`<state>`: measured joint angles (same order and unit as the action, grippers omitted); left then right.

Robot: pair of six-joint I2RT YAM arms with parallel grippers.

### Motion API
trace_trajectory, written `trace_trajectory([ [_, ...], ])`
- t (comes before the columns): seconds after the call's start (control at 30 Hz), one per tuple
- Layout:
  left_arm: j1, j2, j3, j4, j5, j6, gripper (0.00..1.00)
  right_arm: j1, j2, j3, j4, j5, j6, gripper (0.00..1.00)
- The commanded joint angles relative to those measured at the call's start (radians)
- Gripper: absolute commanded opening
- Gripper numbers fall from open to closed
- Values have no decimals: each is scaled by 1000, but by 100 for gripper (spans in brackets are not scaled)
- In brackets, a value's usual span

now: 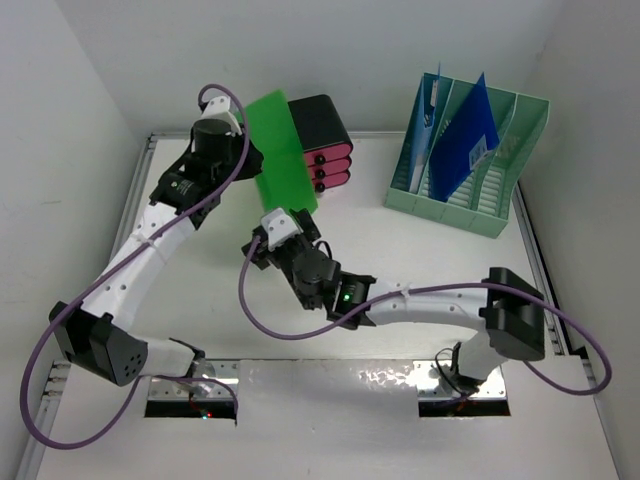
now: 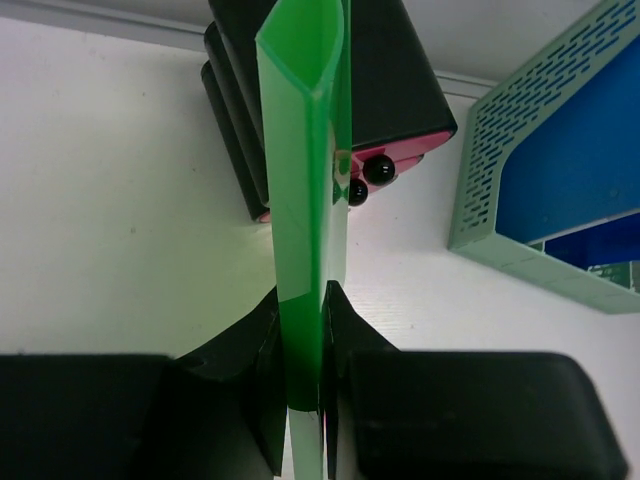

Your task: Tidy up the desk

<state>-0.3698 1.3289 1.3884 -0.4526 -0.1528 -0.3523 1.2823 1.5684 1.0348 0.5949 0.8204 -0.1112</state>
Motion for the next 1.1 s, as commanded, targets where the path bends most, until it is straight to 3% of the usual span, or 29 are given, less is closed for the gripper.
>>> trace_trajectory([
  [0.0,0,-5,11,81,-65,-97,0,-11,53,121,-26,-12,-5,84],
  [0.17,-9,-7,-11,97,-83,-97,0,-105,214,312,-233,-7,44,82],
  [0.37,-8,-10,-34,111,-80,-86,0,-161,356,352,-94,57,-56,72],
  [0.5,-9,0,-55,126,-67,-82,0,-169,479,465,-18,185,-255,63],
  [0.53,-9,3,-60,126,-68,-82,0,-172,499,476,14,206,-292,60],
  [0.63,-9,4,-61,127,-62,-74,0,-181,556,490,217,281,-450,37],
  [0.67,-9,4,-61,126,-60,-67,0,-185,574,492,252,296,-505,25],
  [0.73,-11,7,-61,127,-47,-59,0,-192,581,487,289,310,-531,14],
  [0.77,-11,6,-61,126,-42,-50,0,-198,579,475,292,312,-542,1],
  [0.9,-18,12,-54,157,79,62,0,-202,533,398,284,307,-541,0],
  [0.97,-26,15,-34,154,101,129,35,-199,487,320,229,293,-452,0],
  [1.0,-26,15,-17,150,120,150,63,-201,422,283,205,280,-405,0],
  [1.03,-26,15,-6,144,125,171,72,-202,383,210,148,240,-353,0],
  [1.07,-26,15,21,128,125,205,91,-202,307,179,116,215,-249,0],
])
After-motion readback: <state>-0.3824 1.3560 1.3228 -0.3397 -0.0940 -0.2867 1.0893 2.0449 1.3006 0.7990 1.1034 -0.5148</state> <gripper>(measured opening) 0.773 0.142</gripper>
